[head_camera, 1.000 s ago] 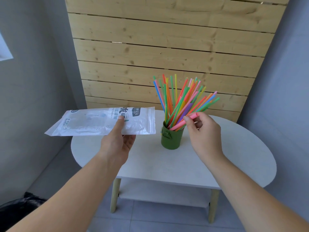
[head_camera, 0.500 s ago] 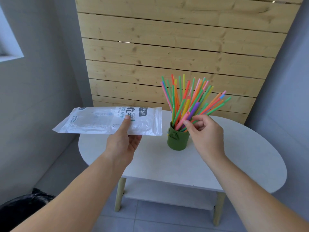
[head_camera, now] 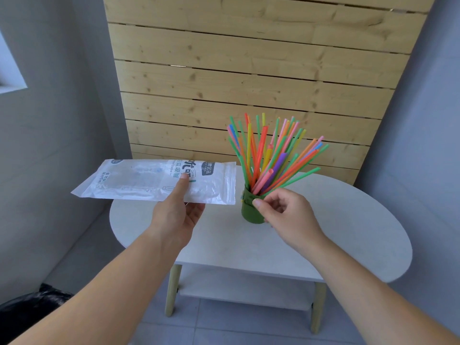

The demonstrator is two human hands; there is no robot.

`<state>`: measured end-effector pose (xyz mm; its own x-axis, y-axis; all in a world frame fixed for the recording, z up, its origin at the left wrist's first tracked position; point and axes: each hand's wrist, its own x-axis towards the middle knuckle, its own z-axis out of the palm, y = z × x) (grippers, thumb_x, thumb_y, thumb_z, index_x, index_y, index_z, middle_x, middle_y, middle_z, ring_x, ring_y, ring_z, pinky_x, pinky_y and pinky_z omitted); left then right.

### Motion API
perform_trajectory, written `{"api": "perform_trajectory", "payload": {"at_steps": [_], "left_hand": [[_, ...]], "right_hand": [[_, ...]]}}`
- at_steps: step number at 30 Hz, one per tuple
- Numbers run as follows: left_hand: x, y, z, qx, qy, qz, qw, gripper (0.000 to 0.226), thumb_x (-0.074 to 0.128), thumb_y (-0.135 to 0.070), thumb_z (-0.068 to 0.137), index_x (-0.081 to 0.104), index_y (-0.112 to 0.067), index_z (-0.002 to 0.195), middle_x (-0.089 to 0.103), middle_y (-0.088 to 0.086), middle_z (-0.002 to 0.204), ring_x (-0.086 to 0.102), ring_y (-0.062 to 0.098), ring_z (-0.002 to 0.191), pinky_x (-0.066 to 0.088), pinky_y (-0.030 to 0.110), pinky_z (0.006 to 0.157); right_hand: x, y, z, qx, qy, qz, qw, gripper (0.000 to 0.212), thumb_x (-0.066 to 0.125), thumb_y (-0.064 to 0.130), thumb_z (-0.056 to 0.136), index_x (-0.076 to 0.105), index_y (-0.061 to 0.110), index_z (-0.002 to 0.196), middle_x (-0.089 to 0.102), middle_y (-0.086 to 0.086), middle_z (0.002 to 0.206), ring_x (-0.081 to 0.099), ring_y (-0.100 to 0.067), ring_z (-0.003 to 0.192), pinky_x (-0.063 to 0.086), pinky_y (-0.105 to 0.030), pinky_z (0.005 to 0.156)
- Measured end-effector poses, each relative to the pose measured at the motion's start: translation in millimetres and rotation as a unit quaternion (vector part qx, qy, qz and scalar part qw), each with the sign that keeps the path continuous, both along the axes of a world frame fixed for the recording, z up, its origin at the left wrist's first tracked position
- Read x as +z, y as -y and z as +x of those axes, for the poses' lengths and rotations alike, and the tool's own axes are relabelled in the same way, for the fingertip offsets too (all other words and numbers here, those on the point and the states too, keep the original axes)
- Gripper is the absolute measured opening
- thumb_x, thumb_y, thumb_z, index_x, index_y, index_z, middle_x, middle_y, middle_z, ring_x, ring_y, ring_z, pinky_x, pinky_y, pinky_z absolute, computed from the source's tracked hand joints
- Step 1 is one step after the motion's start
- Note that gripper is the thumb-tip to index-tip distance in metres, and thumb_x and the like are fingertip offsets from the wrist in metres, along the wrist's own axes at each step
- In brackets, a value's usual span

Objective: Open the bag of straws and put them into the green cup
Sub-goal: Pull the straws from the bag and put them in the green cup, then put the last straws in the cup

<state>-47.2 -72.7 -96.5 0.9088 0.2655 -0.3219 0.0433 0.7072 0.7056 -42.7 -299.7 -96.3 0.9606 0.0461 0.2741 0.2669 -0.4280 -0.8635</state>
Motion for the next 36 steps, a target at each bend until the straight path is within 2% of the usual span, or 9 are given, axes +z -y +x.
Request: {"api": "perform_trajectory", "payload": {"at_steps": [2, 5, 8, 16, 21, 25, 28, 32, 36], "left_hand": [[0.2, -0.5, -1.9, 0.000, 0.002, 0.001, 1.000, 0.034, 0.083, -0.035, 0.086, 0.073, -0.013, 0.110, 0.082, 0.003, 0.096, 0.079, 0.014, 0.072, 0.060, 0.024, 0.059], [1.3, -2.0, -7.9, -0.007, 0.010, 0.007, 1.000, 0.035, 0.082, -0.035, 0.087, 0.074, -0.013, 0.114, 0.081, 0.004, 0.104, 0.079, 0.013, 0.076, 0.061, 0.023, 0.061], [3.2, -5.7, -19.6, -0.019, 0.020, 0.009, 1.000, 0.036, 0.080, -0.034, 0.089, 0.074, -0.014, 0.117, 0.081, 0.003, 0.110, 0.079, 0.013, 0.080, 0.060, 0.023, 0.062], [5.5, -37.8, -63.4, -0.027, 0.036, 0.024, 0.999, 0.029, 0.079, -0.026, 0.090, 0.075, -0.020, 0.118, 0.081, -0.001, 0.114, 0.079, 0.013, 0.094, 0.061, 0.024, 0.066], [-3.0, -55.2, -97.5, 0.008, 0.017, 0.004, 1.000, 0.030, 0.076, -0.027, 0.092, 0.074, -0.020, 0.121, 0.080, 0.000, 0.116, 0.079, 0.015, 0.094, 0.062, 0.026, 0.068], [-24.3, -66.7, -131.8, 0.015, -0.030, 0.006, 0.999, 0.045, 0.078, -0.046, 0.084, 0.073, -0.022, 0.122, 0.080, 0.002, 0.116, 0.078, 0.015, 0.101, 0.057, 0.031, 0.082], [-43.5, -74.9, -155.9, 0.038, -0.107, -0.012, 0.994, 0.061, 0.081, -0.052, 0.073, 0.067, -0.013, 0.118, 0.083, 0.006, 0.101, 0.080, 0.017, 0.092, 0.062, 0.031, 0.069], [-64.0, -91.4, -180.3, 0.065, -0.180, -0.022, 0.981, 0.050, 0.076, -0.044, 0.089, 0.062, -0.007, 0.121, 0.078, 0.012, 0.108, 0.077, 0.022, 0.095, 0.060, 0.034, 0.067], [-78.7, -114.0, -201.9, 0.083, -0.212, 0.000, 0.974, 0.042, 0.069, -0.036, 0.097, 0.062, -0.005, 0.124, 0.074, 0.010, 0.110, 0.072, 0.018, 0.097, 0.058, 0.032, 0.073]], "right_hand": [[2.7, -10.9, -7.7, 0.049, -0.071, 0.036, 0.996, 0.021, 0.073, 0.035, 0.089, 0.070, 0.015, 0.083, 0.072, -0.009, 0.076, 0.065, -0.020, 0.063, 0.054, -0.035, 0.060], [6.0, -32.3, -17.5, 0.094, -0.157, 0.104, 0.978, 0.029, 0.066, 0.042, 0.093, 0.069, 0.014, 0.097, 0.075, -0.005, 0.085, 0.070, -0.016, 0.067, 0.058, -0.031, 0.058], [8.9, -55.0, -24.2, 0.100, -0.221, 0.171, 0.955, 0.035, 0.064, 0.045, 0.095, 0.066, 0.010, 0.101, 0.075, -0.013, 0.091, 0.072, -0.022, 0.067, 0.059, -0.034, 0.057], [12.0, -93.3, -37.1, 0.099, -0.256, 0.275, 0.921, 0.023, 0.064, 0.021, 0.098, 0.064, 0.008, 0.079, 0.064, 0.002, 0.058, 0.067, -0.022, 0.052, 0.053, -0.027, 0.045], [0.2, -117.9, -51.6, 0.118, -0.222, 0.198, 0.947, 0.027, 0.059, 0.017, 0.100, 0.063, -0.005, 0.084, 0.058, -0.007, 0.071, 0.069, -0.020, 0.055, 0.055, -0.029, 0.051], [-11.8, -140.4, -62.1, 0.124, -0.193, 0.161, 0.960, 0.022, 0.059, 0.018, 0.100, 0.067, 0.004, 0.085, 0.064, 0.000, 0.070, 0.070, -0.021, 0.054, 0.054, -0.027, 0.048], [-17.8, -160.9, -64.2, 0.147, -0.173, 0.134, 0.965, 0.018, 0.057, 0.020, 0.101, 0.070, 0.013, 0.089, 0.069, -0.002, 0.073, 0.070, -0.021, 0.054, 0.056, -0.028, 0.049], [-28.4, -197.6, -60.0, 0.191, -0.161, 0.066, 0.966, 0.017, 0.056, 0.019, 0.101, 0.068, 0.010, 0.094, 0.068, -0.011, 0.078, 0.069, -0.017, 0.053, 0.058, -0.028, 0.051], [-45.2, -237.1, -58.8, 0.226, -0.166, -0.002, 0.960, 0.017, 0.056, 0.021, 0.101, 0.067, 0.008, 0.104, 0.067, -0.007, 0.077, 0.068, -0.015, 0.051, 0.061, -0.030, 0.054]]}}
